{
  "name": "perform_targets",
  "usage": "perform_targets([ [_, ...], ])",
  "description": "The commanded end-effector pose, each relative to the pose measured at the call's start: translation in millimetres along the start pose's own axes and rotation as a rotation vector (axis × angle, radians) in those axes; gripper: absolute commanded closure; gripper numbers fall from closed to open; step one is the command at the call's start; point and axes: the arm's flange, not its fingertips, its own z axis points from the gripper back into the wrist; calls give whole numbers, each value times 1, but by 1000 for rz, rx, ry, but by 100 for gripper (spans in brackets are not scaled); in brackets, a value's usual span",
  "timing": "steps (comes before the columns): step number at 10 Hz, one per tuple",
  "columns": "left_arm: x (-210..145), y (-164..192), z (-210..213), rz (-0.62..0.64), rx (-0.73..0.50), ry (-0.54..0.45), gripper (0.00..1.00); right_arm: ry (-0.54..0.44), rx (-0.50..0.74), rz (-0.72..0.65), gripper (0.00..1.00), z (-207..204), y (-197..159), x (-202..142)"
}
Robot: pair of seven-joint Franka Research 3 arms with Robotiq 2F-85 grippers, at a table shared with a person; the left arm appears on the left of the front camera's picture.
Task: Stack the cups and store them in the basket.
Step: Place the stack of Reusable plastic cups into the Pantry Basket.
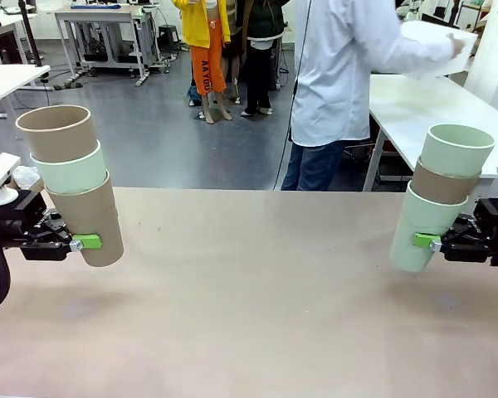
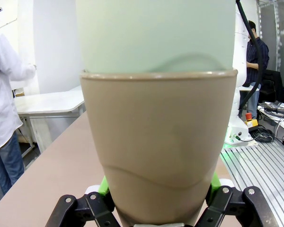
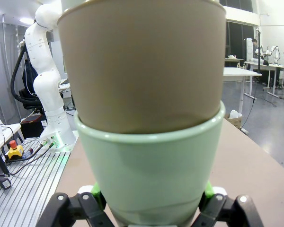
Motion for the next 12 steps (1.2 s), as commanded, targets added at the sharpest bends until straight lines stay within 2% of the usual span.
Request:
perform_targets([
  [1,5,0,0,-6,1,-9,17,0,1,6,14,0,0,3],
  [12,5,0,0,-6,1,-9,17,0,1,6,14,0,0,3],
])
